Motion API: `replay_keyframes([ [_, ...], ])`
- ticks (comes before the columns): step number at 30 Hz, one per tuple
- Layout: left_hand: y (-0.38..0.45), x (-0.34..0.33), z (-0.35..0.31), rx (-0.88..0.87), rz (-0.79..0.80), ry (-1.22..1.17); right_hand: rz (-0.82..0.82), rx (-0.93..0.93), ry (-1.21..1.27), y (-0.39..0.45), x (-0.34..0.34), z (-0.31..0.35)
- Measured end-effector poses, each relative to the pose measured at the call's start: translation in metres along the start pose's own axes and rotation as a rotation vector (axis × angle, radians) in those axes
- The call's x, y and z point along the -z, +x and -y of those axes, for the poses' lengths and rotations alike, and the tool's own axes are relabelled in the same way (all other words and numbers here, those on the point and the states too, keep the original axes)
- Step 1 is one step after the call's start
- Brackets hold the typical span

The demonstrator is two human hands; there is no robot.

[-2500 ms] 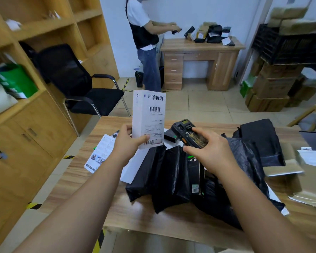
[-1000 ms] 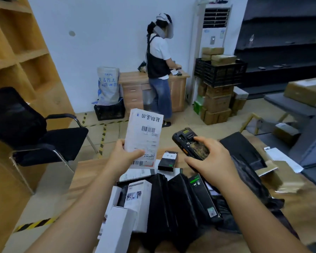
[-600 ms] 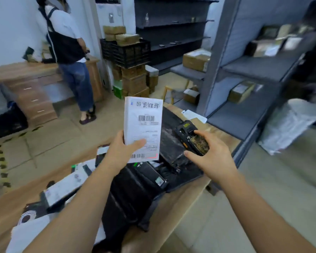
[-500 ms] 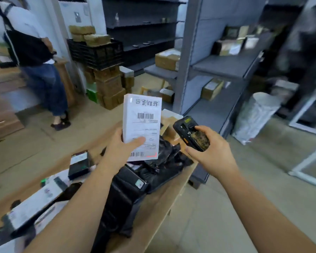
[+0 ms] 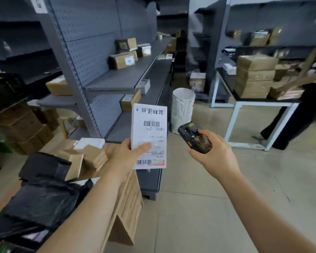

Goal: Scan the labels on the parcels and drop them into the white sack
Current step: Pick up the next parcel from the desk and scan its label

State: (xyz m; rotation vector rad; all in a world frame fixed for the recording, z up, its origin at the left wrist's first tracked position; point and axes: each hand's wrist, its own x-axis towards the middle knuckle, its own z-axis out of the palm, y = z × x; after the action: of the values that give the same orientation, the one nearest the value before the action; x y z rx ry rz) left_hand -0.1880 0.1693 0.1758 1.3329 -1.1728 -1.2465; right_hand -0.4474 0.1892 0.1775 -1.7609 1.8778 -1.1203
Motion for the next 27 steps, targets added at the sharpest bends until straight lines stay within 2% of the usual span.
replay_keyframes([
  [7,0.072,-0.122,-0.006,-0.003,0.061,0.043,-0.067,-0.071,-0.007,0.062,0.052,-0.091],
  [14,0.139,-0.192,-0.016,-0.005,0.083,0.094,-0.135,-0.130,0.021,0.124,0.082,-0.143],
  [21,0.237,-0.231,-0.008,0.013,0.103,0.079,-0.124,-0.171,0.002,0.211,0.068,-0.182],
  [27,0.373,-0.261,-0.010,0.019,0.132,0.000,-0.141,-0.162,-0.049,0.330,0.041,-0.203],
])
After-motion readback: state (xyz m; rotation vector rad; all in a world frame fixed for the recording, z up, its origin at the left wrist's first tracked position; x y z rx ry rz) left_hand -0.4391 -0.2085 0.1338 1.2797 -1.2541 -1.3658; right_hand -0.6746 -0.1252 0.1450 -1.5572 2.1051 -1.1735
